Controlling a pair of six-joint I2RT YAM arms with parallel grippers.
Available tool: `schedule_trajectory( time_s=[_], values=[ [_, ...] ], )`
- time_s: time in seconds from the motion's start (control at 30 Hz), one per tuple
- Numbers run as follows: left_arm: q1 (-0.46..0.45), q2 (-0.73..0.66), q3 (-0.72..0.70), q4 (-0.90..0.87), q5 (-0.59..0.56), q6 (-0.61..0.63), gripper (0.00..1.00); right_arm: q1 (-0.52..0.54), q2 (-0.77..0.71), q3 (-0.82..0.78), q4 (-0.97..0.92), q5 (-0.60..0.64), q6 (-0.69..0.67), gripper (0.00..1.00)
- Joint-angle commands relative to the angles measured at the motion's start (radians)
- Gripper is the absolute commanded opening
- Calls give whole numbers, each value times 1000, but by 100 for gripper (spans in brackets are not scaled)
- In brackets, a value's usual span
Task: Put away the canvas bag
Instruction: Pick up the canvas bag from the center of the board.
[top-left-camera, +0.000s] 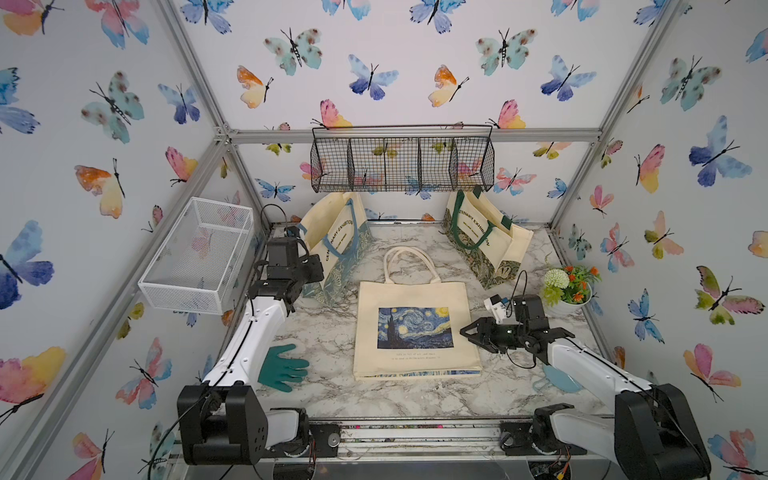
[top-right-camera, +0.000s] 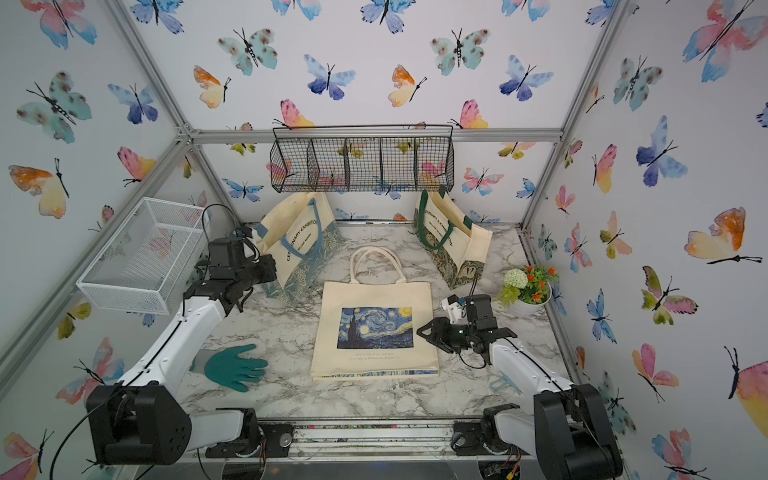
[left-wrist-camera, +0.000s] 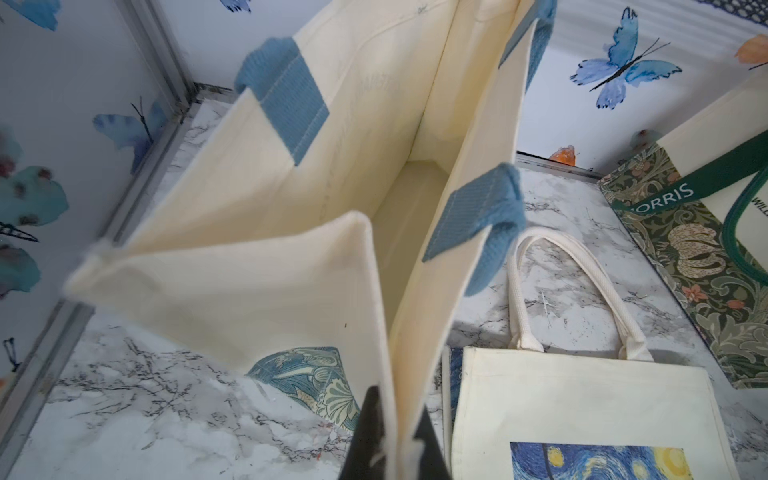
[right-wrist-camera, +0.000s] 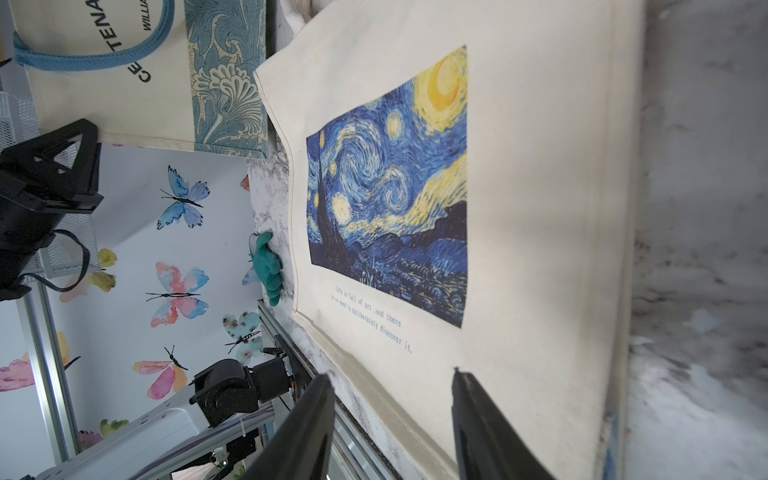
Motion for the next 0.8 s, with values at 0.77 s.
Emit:
schedule_trajectory(
  time_s=[0.77],
  values=[
    [-117,-319,141,-12,17,6,0,-2,-31,76,-96,-1,-32,49]
  ],
)
